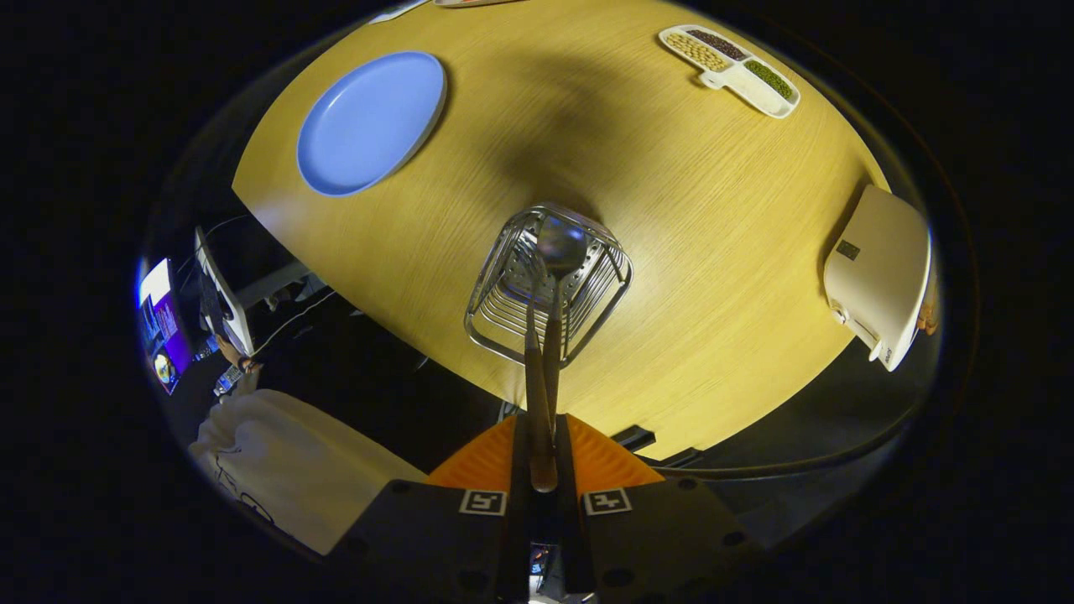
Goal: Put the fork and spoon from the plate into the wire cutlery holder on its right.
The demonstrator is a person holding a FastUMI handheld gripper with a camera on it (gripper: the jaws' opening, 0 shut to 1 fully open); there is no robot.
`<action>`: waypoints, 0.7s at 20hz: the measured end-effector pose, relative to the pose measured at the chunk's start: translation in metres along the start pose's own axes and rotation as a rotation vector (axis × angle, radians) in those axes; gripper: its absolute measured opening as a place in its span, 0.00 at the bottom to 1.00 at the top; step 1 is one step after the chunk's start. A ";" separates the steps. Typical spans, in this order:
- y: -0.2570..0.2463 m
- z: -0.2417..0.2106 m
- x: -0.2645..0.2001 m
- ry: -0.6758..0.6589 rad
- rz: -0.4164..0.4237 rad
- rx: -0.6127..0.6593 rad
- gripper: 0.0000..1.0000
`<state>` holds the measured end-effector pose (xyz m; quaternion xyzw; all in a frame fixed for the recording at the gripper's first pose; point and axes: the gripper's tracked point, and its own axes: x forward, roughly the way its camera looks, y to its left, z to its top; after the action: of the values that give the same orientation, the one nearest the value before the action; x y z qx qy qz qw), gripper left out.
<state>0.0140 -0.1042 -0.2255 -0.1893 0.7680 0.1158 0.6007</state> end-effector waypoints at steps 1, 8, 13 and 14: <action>0.001 0.001 -0.004 -0.017 0.002 0.003 0.26; 0.015 0.006 -0.041 -0.240 0.064 0.059 0.70; 0.032 -0.001 -0.075 -0.457 0.111 0.109 1.00; 0.035 -0.001 -0.083 -0.511 0.123 0.129 1.00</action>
<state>0.0150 -0.0607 -0.1464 -0.0682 0.6075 0.1467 0.7777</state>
